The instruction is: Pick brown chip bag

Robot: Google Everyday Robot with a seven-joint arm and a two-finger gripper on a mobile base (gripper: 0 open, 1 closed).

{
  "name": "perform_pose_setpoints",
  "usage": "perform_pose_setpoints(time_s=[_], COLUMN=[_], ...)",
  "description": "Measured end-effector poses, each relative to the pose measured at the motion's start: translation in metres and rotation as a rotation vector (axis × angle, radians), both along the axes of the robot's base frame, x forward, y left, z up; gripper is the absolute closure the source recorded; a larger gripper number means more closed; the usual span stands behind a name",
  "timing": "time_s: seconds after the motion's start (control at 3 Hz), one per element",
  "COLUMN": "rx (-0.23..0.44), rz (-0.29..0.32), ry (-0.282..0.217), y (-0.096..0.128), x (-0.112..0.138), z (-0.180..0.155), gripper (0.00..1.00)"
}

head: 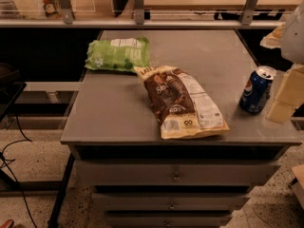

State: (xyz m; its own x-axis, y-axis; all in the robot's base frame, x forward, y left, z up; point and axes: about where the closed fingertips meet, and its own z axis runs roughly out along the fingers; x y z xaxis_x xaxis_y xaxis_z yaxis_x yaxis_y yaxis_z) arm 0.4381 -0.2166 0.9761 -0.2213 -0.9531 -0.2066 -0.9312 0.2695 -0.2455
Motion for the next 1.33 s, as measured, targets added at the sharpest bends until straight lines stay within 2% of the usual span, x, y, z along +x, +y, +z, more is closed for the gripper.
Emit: perform_pose_setpoints(time_s=[0.33, 1.0, 1.33], rx=[-0.009, -0.087, -0.081], rz=[0.012, 0.178, 0.247], ry=[-0.012, -0.027, -0.024], y=[0.003, 0.043, 0.066], x=[0.001, 0.018, 0.031], z=[0.001, -0.040, -0.065], gripper=[0.00, 0.00, 0.00])
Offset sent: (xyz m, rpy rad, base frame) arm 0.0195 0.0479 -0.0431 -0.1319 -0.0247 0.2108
